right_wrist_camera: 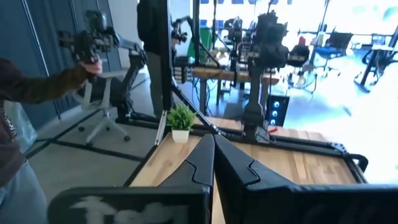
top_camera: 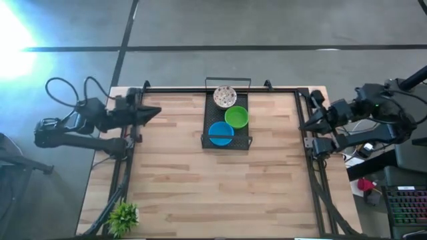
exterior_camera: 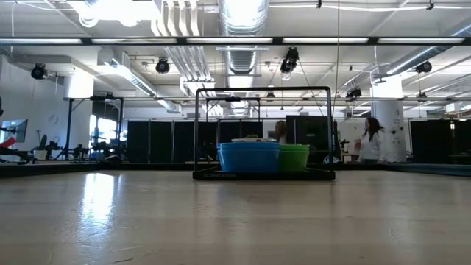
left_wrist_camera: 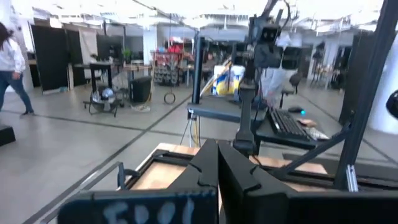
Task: Pick & Place Mini bowls
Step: Return to Home Position
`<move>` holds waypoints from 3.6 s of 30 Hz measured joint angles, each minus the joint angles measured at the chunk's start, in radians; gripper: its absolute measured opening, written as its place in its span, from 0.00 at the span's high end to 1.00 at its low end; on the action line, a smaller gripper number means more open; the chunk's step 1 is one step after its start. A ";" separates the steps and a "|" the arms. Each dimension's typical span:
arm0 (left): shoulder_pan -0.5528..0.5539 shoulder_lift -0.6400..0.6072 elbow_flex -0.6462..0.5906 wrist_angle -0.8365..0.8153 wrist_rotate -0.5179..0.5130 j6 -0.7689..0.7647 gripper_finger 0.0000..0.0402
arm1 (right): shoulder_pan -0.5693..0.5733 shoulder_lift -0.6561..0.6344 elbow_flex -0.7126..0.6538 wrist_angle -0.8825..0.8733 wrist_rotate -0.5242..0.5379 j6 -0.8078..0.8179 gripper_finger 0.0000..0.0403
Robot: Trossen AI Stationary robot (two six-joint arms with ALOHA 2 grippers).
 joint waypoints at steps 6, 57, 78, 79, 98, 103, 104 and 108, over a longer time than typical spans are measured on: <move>0.000 -0.128 -0.094 0.012 -0.020 -0.029 1.00 | 0.000 -0.101 -0.056 0.015 0.000 0.012 0.98; -0.001 -0.554 -0.460 0.105 -0.018 -0.011 1.00 | 0.000 -0.689 -0.517 0.239 0.063 0.098 0.98; 0.000 -0.556 -0.854 0.425 -0.018 0.040 1.00 | 0.000 -0.690 -0.821 0.443 0.052 0.093 0.98; 0.000 -0.555 -0.854 0.402 -0.017 0.039 1.00 | 0.000 -0.690 -0.843 0.458 0.052 0.100 0.98; 0.000 -0.554 -0.855 0.251 -0.227 -0.023 1.00 | -0.001 -0.688 -1.244 0.872 0.115 0.099 0.98; 0.000 -0.546 -0.855 0.245 -0.219 -0.046 1.00 | -0.003 -0.690 -1.244 0.874 0.131 0.055 0.98; 0.000 -0.541 -0.855 0.244 -0.219 -0.061 1.00 | -0.003 -0.690 -1.244 0.871 0.131 0.048 0.98; 0.000 -0.533 -0.856 0.241 -0.218 -0.066 1.00 | -0.003 -0.690 -1.244 0.756 0.132 0.034 0.98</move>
